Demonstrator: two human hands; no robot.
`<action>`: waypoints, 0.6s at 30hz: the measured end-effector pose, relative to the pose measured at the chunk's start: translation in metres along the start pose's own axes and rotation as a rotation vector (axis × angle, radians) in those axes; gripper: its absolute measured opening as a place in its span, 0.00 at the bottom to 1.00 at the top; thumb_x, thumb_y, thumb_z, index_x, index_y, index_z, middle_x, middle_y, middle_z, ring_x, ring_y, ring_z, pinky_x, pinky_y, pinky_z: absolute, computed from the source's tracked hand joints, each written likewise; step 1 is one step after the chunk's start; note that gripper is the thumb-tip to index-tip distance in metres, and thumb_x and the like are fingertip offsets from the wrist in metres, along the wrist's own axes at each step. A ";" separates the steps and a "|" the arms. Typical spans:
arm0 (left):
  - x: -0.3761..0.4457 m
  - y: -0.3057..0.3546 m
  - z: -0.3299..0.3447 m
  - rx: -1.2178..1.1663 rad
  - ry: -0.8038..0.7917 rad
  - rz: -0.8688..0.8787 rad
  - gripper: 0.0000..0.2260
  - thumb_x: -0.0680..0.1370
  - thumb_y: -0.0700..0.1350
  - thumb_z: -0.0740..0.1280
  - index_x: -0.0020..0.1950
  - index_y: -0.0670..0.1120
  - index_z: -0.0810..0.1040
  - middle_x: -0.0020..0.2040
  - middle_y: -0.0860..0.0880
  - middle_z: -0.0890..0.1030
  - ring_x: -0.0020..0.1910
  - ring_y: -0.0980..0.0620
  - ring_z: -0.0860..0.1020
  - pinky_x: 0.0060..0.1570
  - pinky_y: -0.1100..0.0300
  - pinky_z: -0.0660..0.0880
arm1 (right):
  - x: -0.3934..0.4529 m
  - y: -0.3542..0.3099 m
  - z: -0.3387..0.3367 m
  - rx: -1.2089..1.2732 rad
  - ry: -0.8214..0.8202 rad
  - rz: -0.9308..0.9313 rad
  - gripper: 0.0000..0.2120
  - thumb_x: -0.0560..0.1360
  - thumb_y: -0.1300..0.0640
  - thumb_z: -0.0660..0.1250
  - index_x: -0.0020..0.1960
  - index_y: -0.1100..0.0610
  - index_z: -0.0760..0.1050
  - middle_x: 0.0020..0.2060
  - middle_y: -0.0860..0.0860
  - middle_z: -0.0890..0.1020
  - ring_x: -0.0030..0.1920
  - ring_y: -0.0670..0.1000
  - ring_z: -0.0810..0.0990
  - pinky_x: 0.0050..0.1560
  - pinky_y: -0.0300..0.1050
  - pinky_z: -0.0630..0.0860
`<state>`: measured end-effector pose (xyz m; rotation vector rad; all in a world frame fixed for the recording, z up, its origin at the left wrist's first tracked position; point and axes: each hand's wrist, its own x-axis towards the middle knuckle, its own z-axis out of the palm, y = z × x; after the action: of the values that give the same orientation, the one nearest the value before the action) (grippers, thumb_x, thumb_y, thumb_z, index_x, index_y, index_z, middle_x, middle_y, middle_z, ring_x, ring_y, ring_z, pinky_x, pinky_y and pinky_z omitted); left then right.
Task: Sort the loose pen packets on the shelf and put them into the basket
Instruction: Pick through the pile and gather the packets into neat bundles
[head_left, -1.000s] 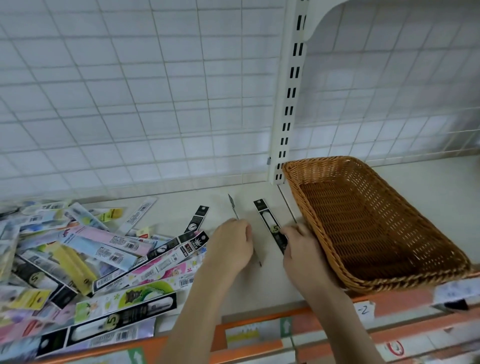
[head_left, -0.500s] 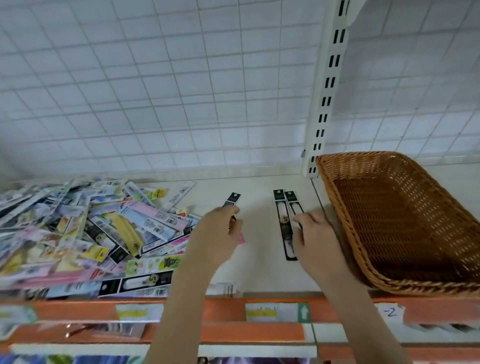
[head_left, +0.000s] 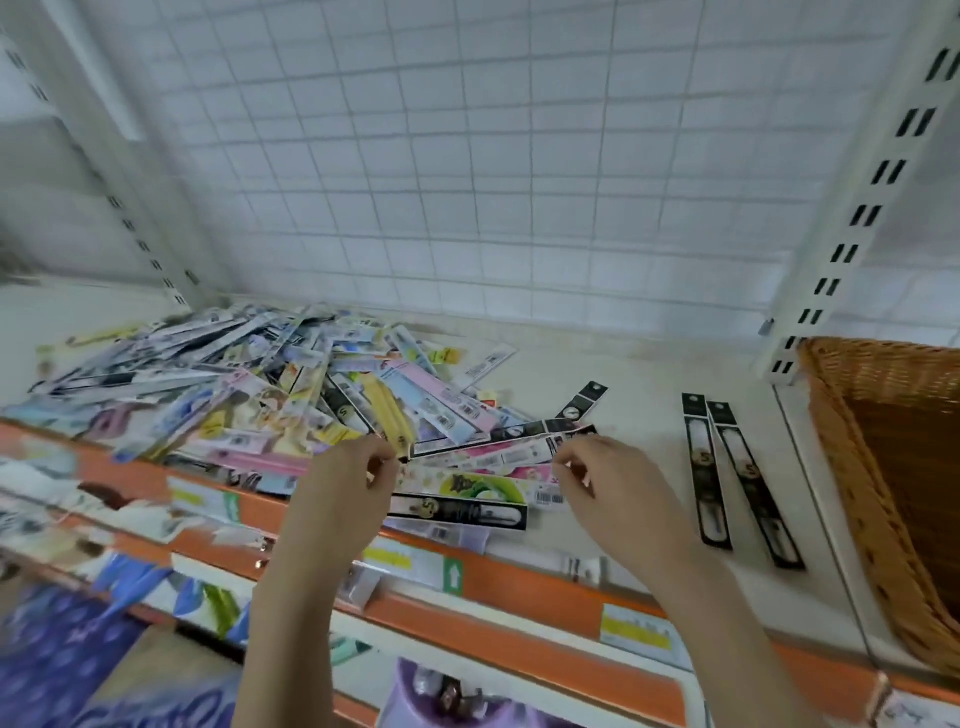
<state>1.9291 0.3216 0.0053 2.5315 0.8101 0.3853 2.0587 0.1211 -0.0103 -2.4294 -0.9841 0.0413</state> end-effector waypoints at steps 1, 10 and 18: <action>0.002 -0.006 -0.003 0.001 0.006 -0.007 0.06 0.79 0.43 0.62 0.52 0.46 0.79 0.45 0.50 0.80 0.40 0.51 0.77 0.37 0.62 0.69 | 0.003 -0.007 0.003 -0.007 -0.026 -0.032 0.08 0.79 0.52 0.59 0.54 0.51 0.75 0.49 0.46 0.79 0.47 0.46 0.76 0.48 0.41 0.75; 0.038 -0.070 -0.037 -0.003 0.020 0.044 0.07 0.79 0.43 0.62 0.53 0.44 0.78 0.43 0.50 0.78 0.38 0.53 0.75 0.39 0.62 0.68 | 0.034 -0.054 0.036 -0.133 -0.184 -0.103 0.11 0.76 0.45 0.64 0.56 0.48 0.74 0.46 0.42 0.68 0.51 0.45 0.71 0.53 0.41 0.70; 0.076 -0.107 -0.053 -0.043 -0.018 0.225 0.06 0.79 0.43 0.62 0.52 0.46 0.78 0.42 0.51 0.79 0.35 0.58 0.74 0.33 0.67 0.69 | 0.041 -0.080 0.046 -0.077 0.051 0.136 0.04 0.77 0.52 0.64 0.47 0.52 0.72 0.38 0.46 0.78 0.40 0.49 0.75 0.42 0.45 0.71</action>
<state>1.9169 0.4626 0.0069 2.5893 0.5056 0.4465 2.0277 0.2166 -0.0057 -2.5519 -0.8114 -0.0113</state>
